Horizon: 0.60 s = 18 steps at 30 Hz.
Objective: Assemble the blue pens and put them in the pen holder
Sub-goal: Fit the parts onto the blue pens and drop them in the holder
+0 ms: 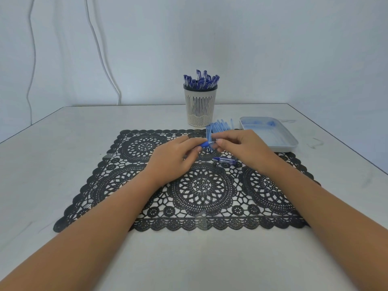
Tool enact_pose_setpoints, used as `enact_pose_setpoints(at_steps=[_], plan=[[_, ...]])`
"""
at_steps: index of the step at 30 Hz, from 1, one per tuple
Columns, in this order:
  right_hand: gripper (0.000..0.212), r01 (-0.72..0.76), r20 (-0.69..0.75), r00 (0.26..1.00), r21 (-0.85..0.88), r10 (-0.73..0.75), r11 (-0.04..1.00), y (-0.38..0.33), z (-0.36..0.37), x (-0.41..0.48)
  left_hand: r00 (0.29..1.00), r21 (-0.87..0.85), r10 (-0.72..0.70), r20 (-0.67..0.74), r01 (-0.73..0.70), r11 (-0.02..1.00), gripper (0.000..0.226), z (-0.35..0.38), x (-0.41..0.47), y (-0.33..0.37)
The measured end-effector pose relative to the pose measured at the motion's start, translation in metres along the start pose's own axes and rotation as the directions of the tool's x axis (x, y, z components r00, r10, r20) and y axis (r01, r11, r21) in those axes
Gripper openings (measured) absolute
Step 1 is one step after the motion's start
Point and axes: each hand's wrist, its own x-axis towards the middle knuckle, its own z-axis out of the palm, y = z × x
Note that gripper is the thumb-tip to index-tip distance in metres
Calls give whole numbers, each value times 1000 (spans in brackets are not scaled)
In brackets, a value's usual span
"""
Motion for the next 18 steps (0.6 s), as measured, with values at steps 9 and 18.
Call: enact_pose_setpoints(at_steps=[9, 18], plan=[[16, 137, 259, 966, -500, -4, 855, 5, -6, -3, 985, -75, -170, 24, 171, 982, 37, -2, 1, -3], [6, 6, -69, 998, -88, -12, 996, 2, -4, 0, 989, -77, -144, 43, 147, 986, 35, -1, 0, -4]])
